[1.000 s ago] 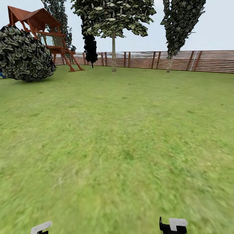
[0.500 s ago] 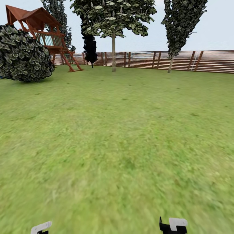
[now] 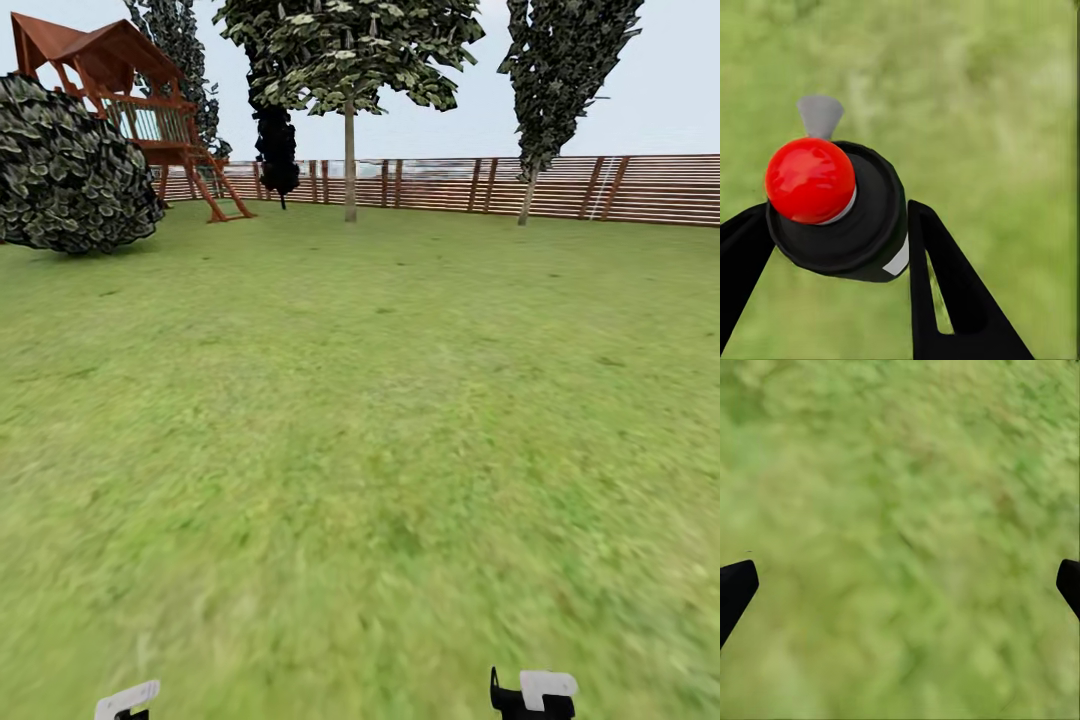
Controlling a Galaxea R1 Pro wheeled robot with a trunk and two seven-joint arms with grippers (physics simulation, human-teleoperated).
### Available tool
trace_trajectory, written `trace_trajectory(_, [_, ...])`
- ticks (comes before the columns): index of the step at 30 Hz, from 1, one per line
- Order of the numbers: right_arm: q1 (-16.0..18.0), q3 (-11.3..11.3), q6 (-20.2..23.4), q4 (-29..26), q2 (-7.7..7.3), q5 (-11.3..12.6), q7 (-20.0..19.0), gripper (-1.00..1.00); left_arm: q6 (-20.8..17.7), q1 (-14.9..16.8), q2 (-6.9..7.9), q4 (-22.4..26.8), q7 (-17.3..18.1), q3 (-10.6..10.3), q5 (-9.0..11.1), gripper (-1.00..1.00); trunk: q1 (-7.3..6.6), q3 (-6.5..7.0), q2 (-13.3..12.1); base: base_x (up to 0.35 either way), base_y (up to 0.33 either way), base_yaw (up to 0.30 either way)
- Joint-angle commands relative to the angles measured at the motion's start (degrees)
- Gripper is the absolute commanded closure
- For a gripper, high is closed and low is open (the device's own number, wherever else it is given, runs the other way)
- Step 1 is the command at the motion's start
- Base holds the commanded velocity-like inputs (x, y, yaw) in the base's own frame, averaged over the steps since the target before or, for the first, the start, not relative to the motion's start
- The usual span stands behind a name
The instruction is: In the garden, pick up the pesticide atomizer on the floor and spray pesticide onto both trees until each tree trunk is fully covered.
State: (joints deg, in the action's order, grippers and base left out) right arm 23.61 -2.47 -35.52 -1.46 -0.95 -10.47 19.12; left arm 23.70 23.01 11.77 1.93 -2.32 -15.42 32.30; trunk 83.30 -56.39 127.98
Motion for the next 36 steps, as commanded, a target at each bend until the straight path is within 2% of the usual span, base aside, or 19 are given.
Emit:
trace_trajectory(1, [0.0,-0.3,-0.1,0.1,0.02,-0.6,0.4,-1.0,0.1,0.0,0.0,0.0,-0.2,-0.5,0.2,1.0,0.03,-0.05,0.0,0.338,0.0,0.0])
trace_trajectory(36, [0.0,-0.3,-0.1,0.1,0.0,-0.6,0.3,-1.0,0.1,0.0,0.0,0.0,-0.2,-0.5,0.3,1.0,0.03,-0.05,0.0,0.338,0.0,0.0])
